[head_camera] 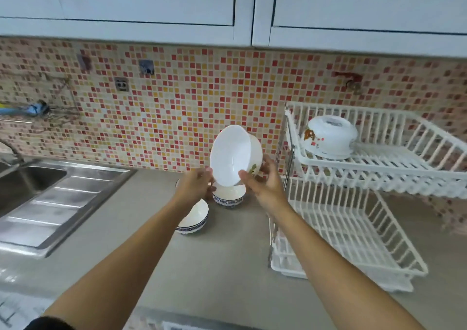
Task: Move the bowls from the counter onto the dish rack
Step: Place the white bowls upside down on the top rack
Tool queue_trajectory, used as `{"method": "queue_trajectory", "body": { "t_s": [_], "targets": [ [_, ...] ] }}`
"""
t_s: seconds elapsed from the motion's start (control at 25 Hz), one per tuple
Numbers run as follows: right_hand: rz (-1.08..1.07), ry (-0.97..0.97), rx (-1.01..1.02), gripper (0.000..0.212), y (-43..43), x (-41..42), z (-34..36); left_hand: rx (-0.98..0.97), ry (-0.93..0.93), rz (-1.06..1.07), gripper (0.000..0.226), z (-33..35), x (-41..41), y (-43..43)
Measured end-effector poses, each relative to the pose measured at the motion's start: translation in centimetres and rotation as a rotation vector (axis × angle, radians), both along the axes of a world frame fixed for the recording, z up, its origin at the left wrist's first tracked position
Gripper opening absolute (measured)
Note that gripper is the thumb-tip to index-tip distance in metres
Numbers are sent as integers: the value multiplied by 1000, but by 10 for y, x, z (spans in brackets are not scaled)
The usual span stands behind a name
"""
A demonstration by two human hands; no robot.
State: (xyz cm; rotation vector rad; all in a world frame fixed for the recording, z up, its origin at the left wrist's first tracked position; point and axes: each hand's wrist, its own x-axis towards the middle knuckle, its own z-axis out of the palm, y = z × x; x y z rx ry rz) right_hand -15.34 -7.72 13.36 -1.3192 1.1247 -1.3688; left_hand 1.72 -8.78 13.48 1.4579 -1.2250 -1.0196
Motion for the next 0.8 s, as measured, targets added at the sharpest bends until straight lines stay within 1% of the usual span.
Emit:
{"method": "queue_trajectory", "body": {
  "t_s": [0.08,0.12,0.2,0.28,0.32,0.36,0.4,0.48,0.56,0.64,0.72,0.76,0.8],
  "targets": [
    [-29,153,-163,82,16,-12,45,-194,-102,67,24,41,-3,6],
    [-51,239,-260,83,23,-19,67,-313,-97,84,26,62,-6,9],
    [-96,419,-421,88,36,-35,108,-538,-76,69,40,103,-19,21],
    [-138,636,-521,89,45,-53,138,-724,-135,10,43,134,-35,33],
    [-152,751,-554,89,49,-64,150,-788,-202,-19,44,145,-46,37],
    [-160,857,-577,88,50,-77,160,-836,-306,-44,45,153,-58,38],
    [-171,953,-595,87,50,-90,167,-860,-438,-72,47,160,-70,37],
    [-202,1138,-629,84,47,-118,174,-812,-686,-147,53,167,-95,31],
    [-222,1300,-659,83,40,-144,177,-713,-822,-234,61,166,-118,20],
    [-229,1370,-665,85,32,-171,177,-677,-847,-303,67,162,-142,9],
    [-202,1414,-664,89,22,-197,176,-686,-788,-325,67,158,-166,-1],
    [-168,1421,-673,90,16,-209,174,-684,-762,-321,65,155,-176,-6],
    [-126,1387,-677,91,11,-220,172,-673,-749,-313,64,152,-184,-11]
  ]
}}
